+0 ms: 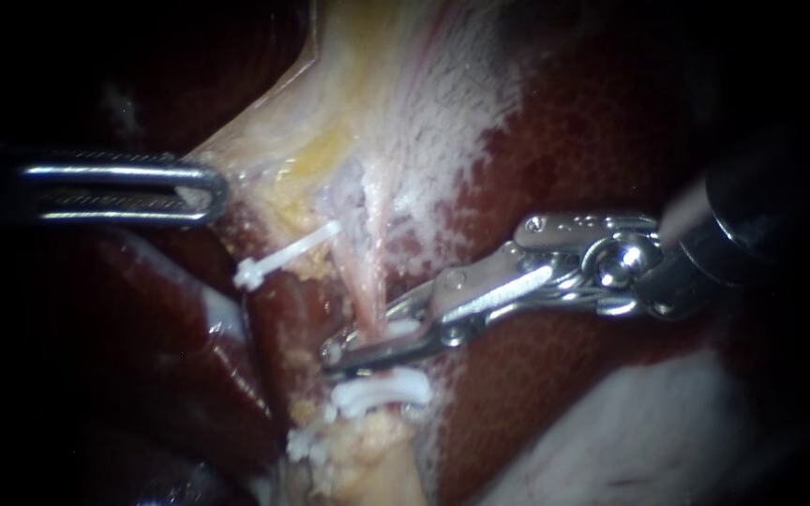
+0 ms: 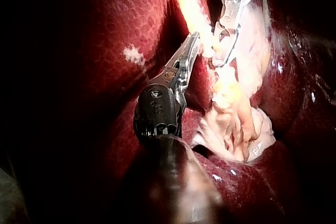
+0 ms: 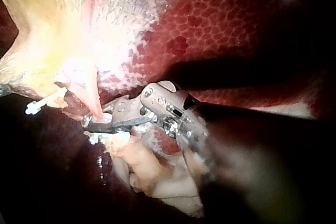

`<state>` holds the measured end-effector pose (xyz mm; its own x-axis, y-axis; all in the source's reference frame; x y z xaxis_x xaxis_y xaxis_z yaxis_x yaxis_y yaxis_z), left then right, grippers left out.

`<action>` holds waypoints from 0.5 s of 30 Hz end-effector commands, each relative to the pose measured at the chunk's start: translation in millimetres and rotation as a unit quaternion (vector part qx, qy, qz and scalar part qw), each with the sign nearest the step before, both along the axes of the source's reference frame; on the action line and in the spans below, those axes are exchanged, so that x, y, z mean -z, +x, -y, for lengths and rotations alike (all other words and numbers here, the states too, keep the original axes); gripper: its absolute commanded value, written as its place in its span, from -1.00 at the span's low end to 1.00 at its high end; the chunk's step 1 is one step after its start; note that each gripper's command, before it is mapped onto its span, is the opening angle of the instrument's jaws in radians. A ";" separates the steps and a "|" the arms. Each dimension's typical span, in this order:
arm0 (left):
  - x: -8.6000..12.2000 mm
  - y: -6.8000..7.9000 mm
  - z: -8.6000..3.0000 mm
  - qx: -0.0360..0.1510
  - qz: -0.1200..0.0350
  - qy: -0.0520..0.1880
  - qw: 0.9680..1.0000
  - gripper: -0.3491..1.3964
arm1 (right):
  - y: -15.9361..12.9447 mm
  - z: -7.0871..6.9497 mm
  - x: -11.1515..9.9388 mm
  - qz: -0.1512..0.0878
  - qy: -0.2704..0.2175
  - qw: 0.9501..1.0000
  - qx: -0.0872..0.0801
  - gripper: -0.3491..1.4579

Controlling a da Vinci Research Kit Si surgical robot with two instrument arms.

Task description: Going back third clip right tube

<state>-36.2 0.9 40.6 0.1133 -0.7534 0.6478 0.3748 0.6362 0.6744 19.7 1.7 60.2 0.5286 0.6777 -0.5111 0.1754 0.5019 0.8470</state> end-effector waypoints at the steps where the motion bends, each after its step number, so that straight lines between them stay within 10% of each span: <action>1: 0.0 0.0 0.0 0.000 0.000 0.000 1.000 -1.00 | 0.0 0.0 0.0 0.000 0.000 1.000 0.000 -1.00; 15: -0.1 0.1 0.0 0.000 0.000 0.000 1.000 -1.00 | 0.0 -0.5 0.4 0.011 -0.002 1.000 0.006 -1.00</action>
<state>-36.1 1.0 40.8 0.1135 -0.7532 0.6480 0.3740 0.6366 0.6744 19.7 2.2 59.7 0.5477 0.6694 -0.5020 0.1638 0.5026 0.8489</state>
